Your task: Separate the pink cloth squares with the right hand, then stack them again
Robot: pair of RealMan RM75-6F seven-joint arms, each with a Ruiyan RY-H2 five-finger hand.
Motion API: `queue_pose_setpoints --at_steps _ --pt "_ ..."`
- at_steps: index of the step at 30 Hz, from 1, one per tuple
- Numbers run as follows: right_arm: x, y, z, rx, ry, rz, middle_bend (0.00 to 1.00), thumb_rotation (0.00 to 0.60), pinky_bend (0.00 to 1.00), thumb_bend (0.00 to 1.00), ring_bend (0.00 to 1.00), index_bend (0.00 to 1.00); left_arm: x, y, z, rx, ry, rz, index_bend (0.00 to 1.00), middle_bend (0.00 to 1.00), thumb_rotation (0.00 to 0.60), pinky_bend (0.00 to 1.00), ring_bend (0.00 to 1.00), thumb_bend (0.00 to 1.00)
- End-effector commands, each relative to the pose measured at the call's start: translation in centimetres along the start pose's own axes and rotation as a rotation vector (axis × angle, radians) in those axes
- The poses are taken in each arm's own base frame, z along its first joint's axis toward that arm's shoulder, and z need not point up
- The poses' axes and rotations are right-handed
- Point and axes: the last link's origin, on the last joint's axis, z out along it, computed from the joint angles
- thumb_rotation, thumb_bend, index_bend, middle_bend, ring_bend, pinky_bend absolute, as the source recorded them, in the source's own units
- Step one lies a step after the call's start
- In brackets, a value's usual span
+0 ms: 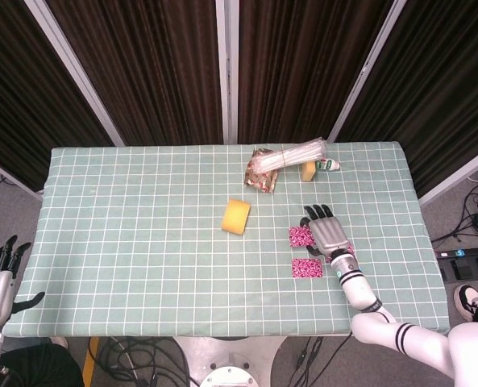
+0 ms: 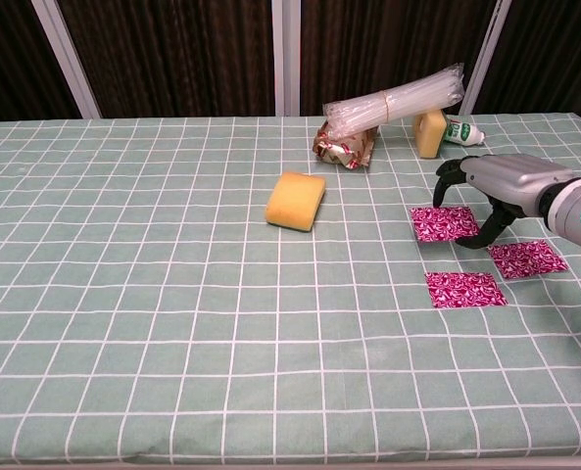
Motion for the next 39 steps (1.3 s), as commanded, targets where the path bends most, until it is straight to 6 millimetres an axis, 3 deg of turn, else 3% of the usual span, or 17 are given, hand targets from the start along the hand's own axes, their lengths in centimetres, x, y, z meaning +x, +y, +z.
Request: queue_pose_setpoints --at_steps 1,7,13,39 --pt "-0.1 0.6 -2.3 0.01 -0.009 0.014 0.07 0.567 0.0 0.19 0.0 0.39 0.0 0.1 0.1 -0.002 0.0 0.0 0.17 0.1 0.6 0.17 0.1 0.09" --pt "-1.2 0.5 -5.6 0.026 -0.063 0.03 0.07 0.564 0.0 0.19 0.0 0.38 0.0 0.3 0.2 -0.012 0.004 0.002 0.17 0.1 0.6 0.17 0.1 0.08" --pt "-2.0 0.1 -7.0 0.031 -0.085 0.028 0.07 0.566 0.0 0.19 0.0 0.38 -0.1 0.3 0.1 -0.015 0.005 0.0 0.17 0.1 0.6 0.17 0.1 0.08" --pt "-3.4 -0.8 -6.1 0.016 -0.122 0.052 0.07 0.562 0.0 0.19 0.0 0.35 -0.2 0.2 0.1 -0.014 -0.002 0.001 0.17 0.1 0.6 0.17 0.1 0.08"
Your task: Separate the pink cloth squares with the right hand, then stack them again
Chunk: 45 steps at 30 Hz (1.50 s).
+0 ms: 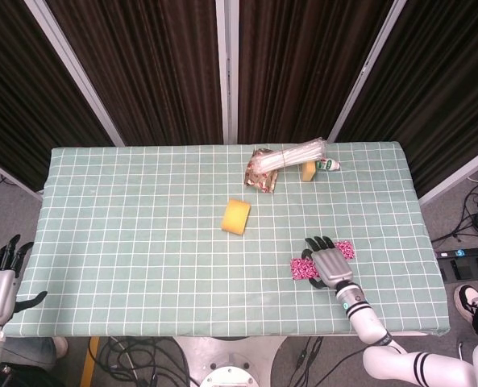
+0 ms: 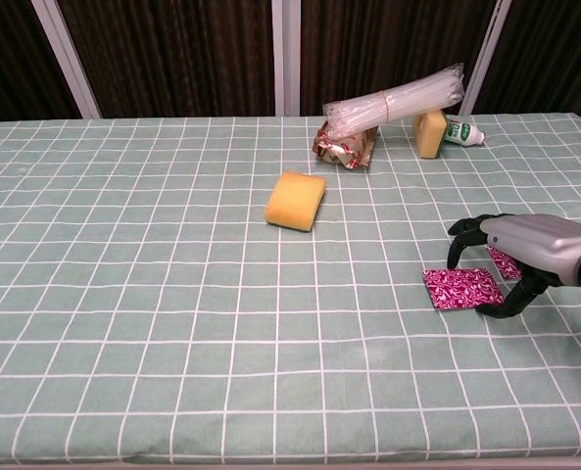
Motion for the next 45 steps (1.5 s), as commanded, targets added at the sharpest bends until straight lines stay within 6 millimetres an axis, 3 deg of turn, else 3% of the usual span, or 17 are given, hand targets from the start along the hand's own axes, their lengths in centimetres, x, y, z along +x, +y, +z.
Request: queue_pose_setpoints --at_steps 1,20,28,34,45 --pt "-0.1 0.0 0.0 -0.003 -0.003 0.005 0.07 0.564 0.0 0.19 0.0 0.34 0.0 0.0 0.0 0.0 0.001 0.0 0.17 0.1 0.6 0.17 0.1 0.08" --pt "0.3 0.5 -0.1 -0.01 0.012 0.001 0.07 0.533 0.0 0.19 0.0 0.26 0.0 0.0 0.0 -0.001 0.001 0.001 0.17 0.1 0.6 0.17 0.1 0.08" --pt "3.1 4.1 0.9 -0.096 0.08 -0.035 0.07 0.534 0.0 0.19 0.0 0.25 0.1 0.1 0.0 -0.002 0.003 -0.001 0.17 0.1 0.6 0.17 0.1 0.08" --pt "2.2 6.0 1.0 -0.137 0.045 -0.055 0.07 0.534 0.0 0.19 0.0 0.25 0.1 0.0 -0.2 0.007 -0.003 -0.001 0.17 0.1 0.6 0.17 0.1 0.09" --pt "1.2 7.3 1.1 -0.154 0.031 -0.094 0.07 0.525 0.0 0.19 0.0 0.25 0.0 0.2 -0.1 0.004 -0.012 0.003 0.17 0.1 0.6 0.17 0.1 0.08"
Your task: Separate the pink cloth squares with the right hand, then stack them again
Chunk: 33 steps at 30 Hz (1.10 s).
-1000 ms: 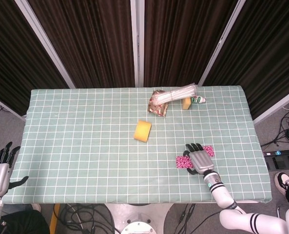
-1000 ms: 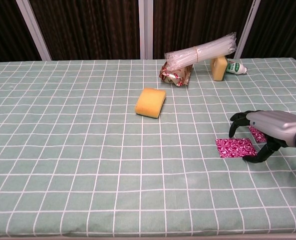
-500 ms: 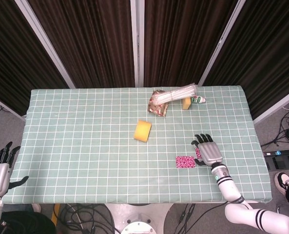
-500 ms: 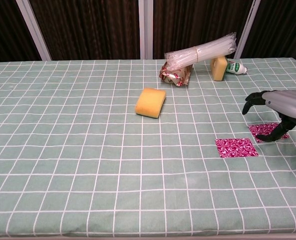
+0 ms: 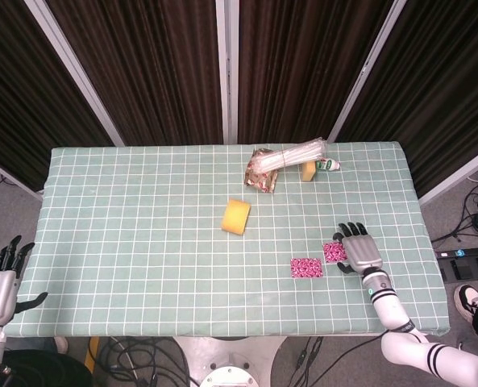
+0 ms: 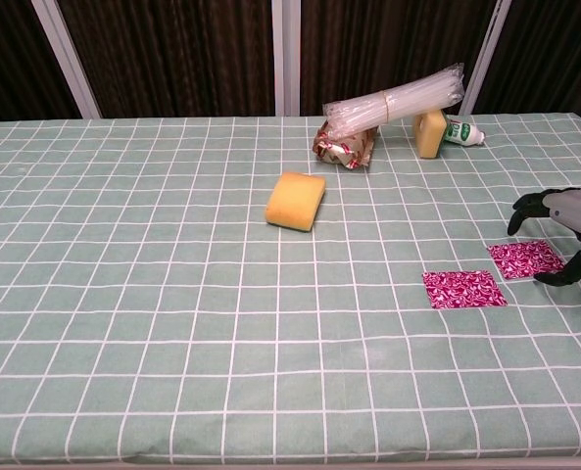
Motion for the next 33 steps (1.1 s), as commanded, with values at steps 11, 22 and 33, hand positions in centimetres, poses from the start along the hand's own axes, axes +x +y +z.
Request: queue_pose_setpoints --at_steps 11,22,33 --pt "-0.7 0.3 0.8 -0.016 -0.015 -0.007 0.07 0.524 0.0 0.19 0.0 0.25 0.0 0.0 -0.1 0.002 -0.001 -0.002 0.17 0.1 0.6 0.17 0.1 0.08" --pt "-0.7 0.2 0.9 -0.022 -0.009 -0.001 0.08 0.527 0.0 0.19 0.0 0.35 0.0 0.0 -0.1 0.0 -0.001 -0.003 0.17 0.1 0.6 0.17 0.1 0.08" --pt "0.7 0.1 0.4 -0.012 0.044 0.027 0.08 0.531 0.0 0.19 0.0 0.36 -0.1 -0.1 -0.1 0.002 0.0 -0.003 0.17 0.1 0.6 0.17 0.1 0.09"
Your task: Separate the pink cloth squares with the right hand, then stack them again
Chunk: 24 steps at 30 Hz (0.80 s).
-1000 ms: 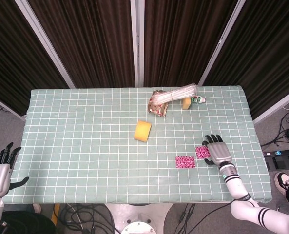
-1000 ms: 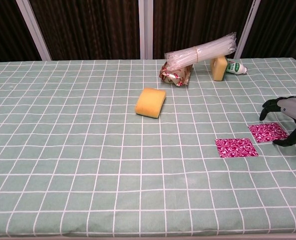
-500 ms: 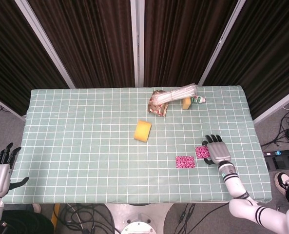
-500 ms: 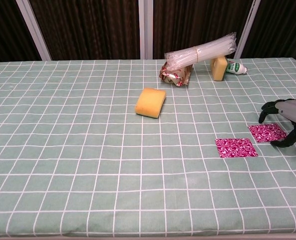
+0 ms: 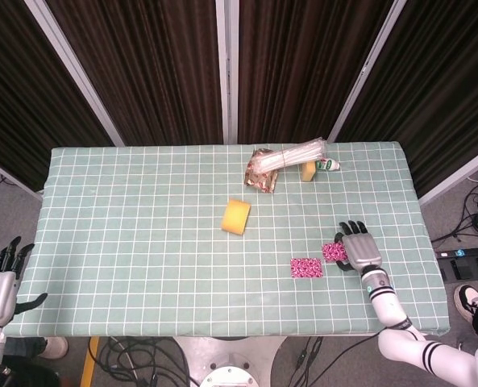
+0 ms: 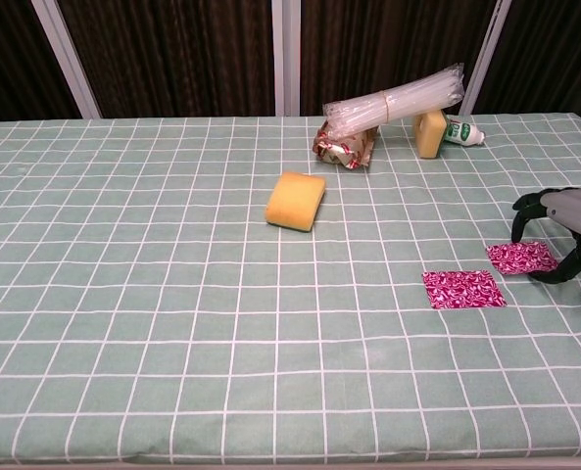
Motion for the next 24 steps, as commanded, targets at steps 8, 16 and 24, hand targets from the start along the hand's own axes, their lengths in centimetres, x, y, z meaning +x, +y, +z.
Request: queue_pose_setpoints --at_steps 8,16,24 --pt "2.4 -1.3 -1.7 0.045 0.024 0.083 0.08 0.524 0.0 0.19 0.0 0.36 -0.1 0.0 0.0 -0.002 -0.001 -0.001 0.17 0.1 0.6 0.17 0.1 0.08" --pt "2.1 -4.8 -2.8 0.101 -0.026 0.138 0.09 0.527 0.0 0.19 0.0 0.36 -0.2 -0.1 0.1 -0.002 0.0 -0.006 0.17 0.1 0.6 0.17 0.1 0.08" --pt "1.3 -7.5 -2.8 0.13 -0.061 0.142 0.09 0.527 0.0 0.19 0.0 0.36 -0.4 -0.4 -0.1 0.004 -0.005 -0.012 0.17 0.1 0.6 0.17 0.1 0.08"
